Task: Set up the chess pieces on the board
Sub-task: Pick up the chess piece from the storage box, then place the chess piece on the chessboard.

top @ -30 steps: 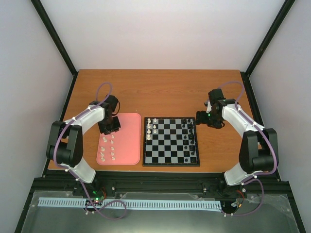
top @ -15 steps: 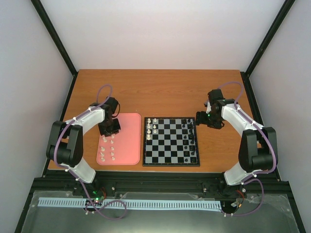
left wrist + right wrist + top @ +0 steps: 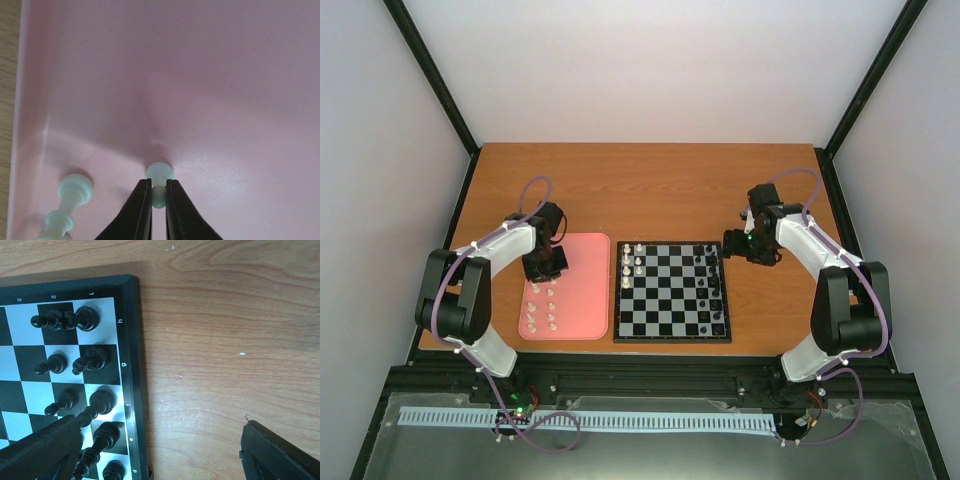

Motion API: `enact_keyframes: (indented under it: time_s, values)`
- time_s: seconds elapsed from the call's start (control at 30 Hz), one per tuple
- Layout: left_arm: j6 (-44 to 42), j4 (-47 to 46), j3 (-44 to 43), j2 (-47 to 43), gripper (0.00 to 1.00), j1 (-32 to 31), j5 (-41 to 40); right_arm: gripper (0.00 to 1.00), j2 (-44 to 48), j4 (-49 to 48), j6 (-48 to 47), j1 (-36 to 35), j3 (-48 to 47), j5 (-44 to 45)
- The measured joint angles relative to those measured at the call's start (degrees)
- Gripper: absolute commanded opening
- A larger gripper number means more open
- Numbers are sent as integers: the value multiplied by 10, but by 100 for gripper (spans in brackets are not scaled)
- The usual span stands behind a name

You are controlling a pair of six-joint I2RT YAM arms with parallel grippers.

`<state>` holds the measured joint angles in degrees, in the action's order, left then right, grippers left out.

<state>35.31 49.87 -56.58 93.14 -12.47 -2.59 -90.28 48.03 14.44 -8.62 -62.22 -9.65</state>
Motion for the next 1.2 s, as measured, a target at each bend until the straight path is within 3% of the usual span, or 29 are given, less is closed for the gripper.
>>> enact_keyframes:
  time_s: [0.33,0.5,0.73,0.97,1.2]
  values:
    - [-4,12,-2,-13,1,0,0,100,0,2,0,0,0,0]
    - [-32,72,-81,-32,1,-24,-17,100,0,2,0,0,-1,1]
    - [-103,106,-256,-38,1,-164,17,100,0,1,0,0,-13,5]
    - [-184,108,-290,-21,1,-295,67,100,0,2,0,0,-13,16]
    - [-247,112,-309,34,1,-354,83,100,0,2,0,0,-13,20]
